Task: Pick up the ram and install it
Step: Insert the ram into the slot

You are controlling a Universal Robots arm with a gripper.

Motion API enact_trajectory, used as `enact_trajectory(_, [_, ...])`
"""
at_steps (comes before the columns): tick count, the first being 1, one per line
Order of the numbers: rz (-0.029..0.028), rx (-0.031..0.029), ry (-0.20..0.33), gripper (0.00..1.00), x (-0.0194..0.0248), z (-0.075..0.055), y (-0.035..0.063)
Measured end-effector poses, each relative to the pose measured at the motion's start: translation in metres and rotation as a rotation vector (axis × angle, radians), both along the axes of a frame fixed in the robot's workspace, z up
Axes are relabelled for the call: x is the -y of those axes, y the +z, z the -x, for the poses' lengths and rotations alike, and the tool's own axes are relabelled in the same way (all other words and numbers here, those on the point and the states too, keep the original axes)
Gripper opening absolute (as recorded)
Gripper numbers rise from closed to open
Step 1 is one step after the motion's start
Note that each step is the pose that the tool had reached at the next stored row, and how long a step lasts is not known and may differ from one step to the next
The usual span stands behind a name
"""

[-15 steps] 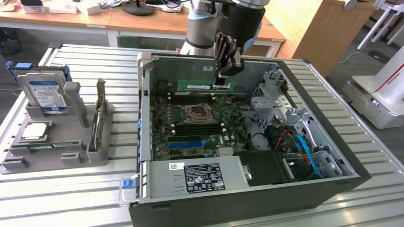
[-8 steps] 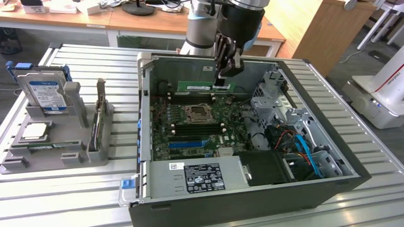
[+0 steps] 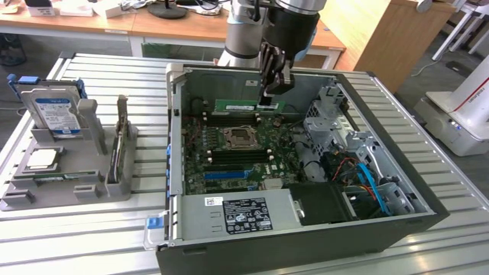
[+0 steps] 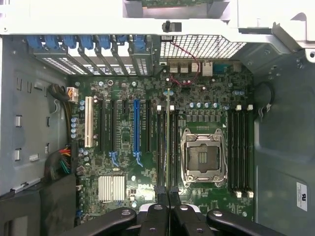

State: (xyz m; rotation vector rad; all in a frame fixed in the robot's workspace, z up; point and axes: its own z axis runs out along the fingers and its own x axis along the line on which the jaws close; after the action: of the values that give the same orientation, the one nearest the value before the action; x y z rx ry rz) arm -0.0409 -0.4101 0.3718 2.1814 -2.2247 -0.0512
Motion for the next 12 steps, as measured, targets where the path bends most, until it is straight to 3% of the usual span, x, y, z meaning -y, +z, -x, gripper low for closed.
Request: enact_trajectory(12, [-0.0001,0.0000,0.000,0.12,0.0000,0.0000,-0.0050])
